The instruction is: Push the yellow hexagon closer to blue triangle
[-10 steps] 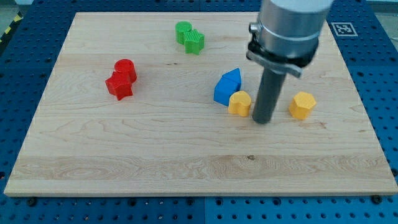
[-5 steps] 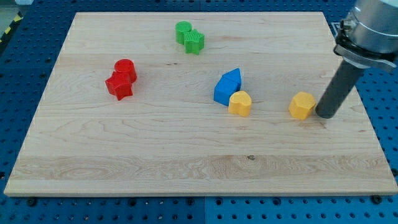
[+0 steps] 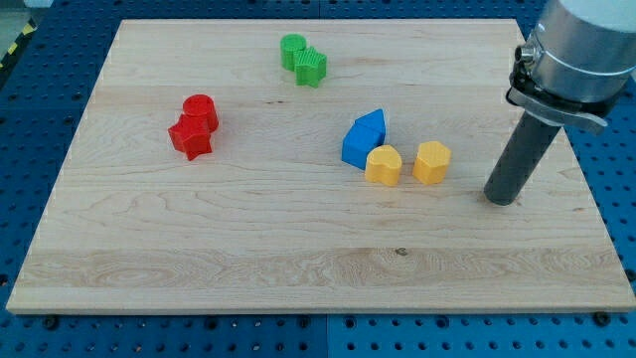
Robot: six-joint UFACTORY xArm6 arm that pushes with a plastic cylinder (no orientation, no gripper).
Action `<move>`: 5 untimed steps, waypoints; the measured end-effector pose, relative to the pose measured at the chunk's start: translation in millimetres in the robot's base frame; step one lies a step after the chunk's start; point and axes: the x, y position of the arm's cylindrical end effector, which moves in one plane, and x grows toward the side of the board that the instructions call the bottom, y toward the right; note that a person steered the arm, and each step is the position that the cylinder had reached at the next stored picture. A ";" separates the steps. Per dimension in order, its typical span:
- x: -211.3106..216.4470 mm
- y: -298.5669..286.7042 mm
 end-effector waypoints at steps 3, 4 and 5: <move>-48.7 -44.7; -61.3 -54.5; -54.0 -58.8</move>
